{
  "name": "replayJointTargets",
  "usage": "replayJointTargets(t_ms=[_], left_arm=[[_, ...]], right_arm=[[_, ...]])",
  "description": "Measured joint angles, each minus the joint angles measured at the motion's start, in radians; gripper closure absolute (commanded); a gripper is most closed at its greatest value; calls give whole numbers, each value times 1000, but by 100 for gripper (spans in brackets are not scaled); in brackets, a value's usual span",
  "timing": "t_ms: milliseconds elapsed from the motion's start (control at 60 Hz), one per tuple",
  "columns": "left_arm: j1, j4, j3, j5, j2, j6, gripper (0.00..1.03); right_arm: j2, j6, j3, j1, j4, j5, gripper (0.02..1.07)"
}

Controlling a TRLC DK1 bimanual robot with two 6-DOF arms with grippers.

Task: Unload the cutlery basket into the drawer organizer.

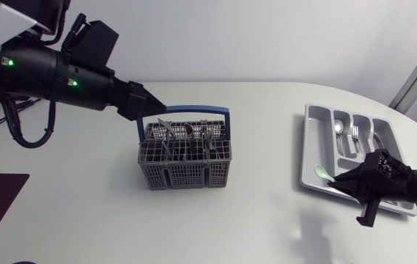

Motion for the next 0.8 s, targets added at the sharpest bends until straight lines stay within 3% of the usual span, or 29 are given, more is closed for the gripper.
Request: replayJointTargets(t_ms=[217,383,733,800], left_arm=[[-14,-25,-15,-19,0,48,17],[-21,-45,-23,-23,-10,103,17],[-71,-79,-77,-23,-84,263,17],[-78,-81,-95,-23,-91,290,17]], right_arm=[[226,-246,174,-167,-97,1,93],[351,-383,255,-232,-125,55,93],[434,-484,266,-255,-42,147,93],[444,-487,266,-255,-11,159,90]])
